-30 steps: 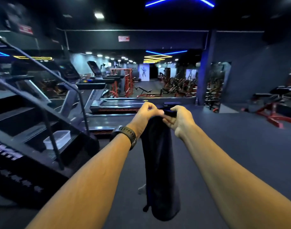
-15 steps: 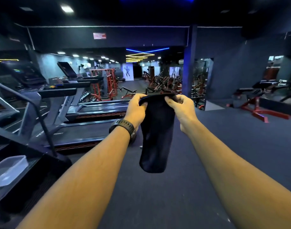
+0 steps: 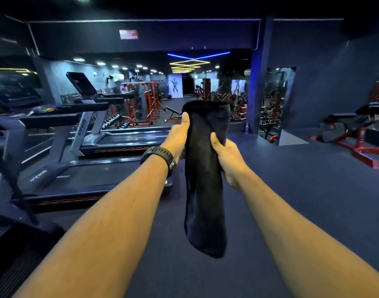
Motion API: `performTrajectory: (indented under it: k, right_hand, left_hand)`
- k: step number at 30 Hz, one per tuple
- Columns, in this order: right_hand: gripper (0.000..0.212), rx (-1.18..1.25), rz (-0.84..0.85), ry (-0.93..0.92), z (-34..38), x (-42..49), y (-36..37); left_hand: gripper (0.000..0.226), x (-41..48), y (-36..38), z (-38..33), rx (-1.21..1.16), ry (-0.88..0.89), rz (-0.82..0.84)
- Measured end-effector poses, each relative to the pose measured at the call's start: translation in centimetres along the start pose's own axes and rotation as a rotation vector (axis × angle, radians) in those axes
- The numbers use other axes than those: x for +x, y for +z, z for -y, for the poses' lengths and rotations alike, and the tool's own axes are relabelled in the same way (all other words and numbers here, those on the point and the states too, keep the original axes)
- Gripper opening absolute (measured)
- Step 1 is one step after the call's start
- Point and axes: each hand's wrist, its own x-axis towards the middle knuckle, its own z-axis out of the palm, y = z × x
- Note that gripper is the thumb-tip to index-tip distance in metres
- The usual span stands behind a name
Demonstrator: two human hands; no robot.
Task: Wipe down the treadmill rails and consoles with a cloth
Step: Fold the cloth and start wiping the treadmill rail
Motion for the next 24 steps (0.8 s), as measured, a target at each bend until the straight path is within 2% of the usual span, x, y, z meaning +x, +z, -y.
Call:
performTrajectory:
  k: [1,3,5,7,9,12,15,16,18,19,21,22,24]
  right_hand:
    - [0.029,0.028,0.001,-0.008,-0.1,2.2,-0.3]
    - [0.026,0.052,-0.026,-0.011,-0.8,7.2,-1.3]
    - [0.027,0.008,-0.097,-0.023,-2.8,13.7,-2.5]
    - [0.037,-0.056,-0.181,-0.017,-4.0,18.2,-3.6]
    - [0.042,-0.063,-0.241,-0.016,-5.2,21.9,-4.6]
    - [0.051,-0.059,-0.237,0.015,-7.3,30.7,-5.5]
    - [0.095,-0.040,-0.044,0.187,-8.1,39.1,-5.9]
    - [0.096,-0.067,0.036,0.247,-8.5,41.8,-6.1]
    - [0.072,-0.091,0.139,0.272,-9.8,46.4,-6.2]
    - [0.068,-0.061,0.121,0.245,-10.8,48.7,-6.3]
    - [0.085,0.027,0.038,0.178,-12.8,53.9,-6.2]
    - [0.087,0.068,0.004,0.146,-13.4,55.9,-6.0]
    - [0.076,0.120,-0.021,0.102,-14.8,61.0,-5.8]
  left_hand:
    - [0.070,1.5,0.4,0.7,-0.028,-0.097,0.077]
    - [0.061,5.2,1.5,2.3,-0.083,-0.207,0.229]
    - [0.051,10.0,3.1,4.2,-0.171,-0.214,0.294]
    - [0.048,13.7,3.9,5.1,-0.251,-0.189,0.341]
    - [0.039,16.6,4.5,6.0,-0.233,-0.162,0.322]
    - [0.032,26.1,5.7,7.7,-0.170,-0.102,0.152]
    - [0.036,36.2,6.2,6.6,-0.207,-0.069,0.032]
    - [0.037,39.3,6.3,6.0,-0.238,-0.052,0.017]
    - [0.038,44.3,6.1,5.1,-0.254,-0.032,-0.004]
    - [0.038,46.5,5.9,5.0,-0.238,-0.035,0.007]
    - [0.047,51.0,5.3,5.3,-0.168,-0.064,0.091]
    - [0.053,52.7,4.8,5.6,-0.130,-0.086,0.142]
    - [0.066,57.2,4.5,6.9,-0.034,-0.116,0.201]
